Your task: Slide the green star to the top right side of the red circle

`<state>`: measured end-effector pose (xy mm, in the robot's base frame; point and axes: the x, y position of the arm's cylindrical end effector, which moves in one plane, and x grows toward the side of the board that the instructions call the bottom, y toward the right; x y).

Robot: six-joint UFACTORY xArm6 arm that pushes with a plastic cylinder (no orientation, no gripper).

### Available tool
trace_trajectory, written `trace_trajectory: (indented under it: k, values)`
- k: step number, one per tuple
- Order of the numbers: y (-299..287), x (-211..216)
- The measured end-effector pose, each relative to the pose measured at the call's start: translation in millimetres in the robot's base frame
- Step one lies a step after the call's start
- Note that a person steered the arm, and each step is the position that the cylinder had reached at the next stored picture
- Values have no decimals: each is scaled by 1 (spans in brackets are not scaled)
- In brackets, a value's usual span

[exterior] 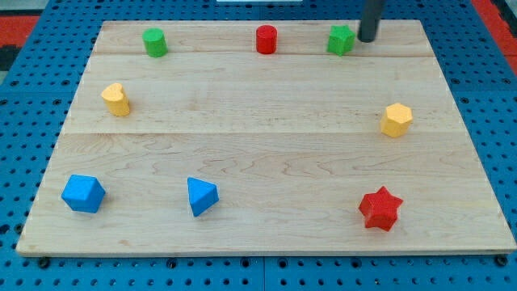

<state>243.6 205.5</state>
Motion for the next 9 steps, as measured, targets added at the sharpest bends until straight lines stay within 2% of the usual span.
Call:
trace_trajectory:
  k: [1,2,3,4,5,7,8,9]
  values:
    - [-5,-5]
    - [-62,-19]
    - [-81,-18]
    - [-9,-1]
    - [-27,20]
    - [-53,9]
    - [-83,33]
    - [-105,16]
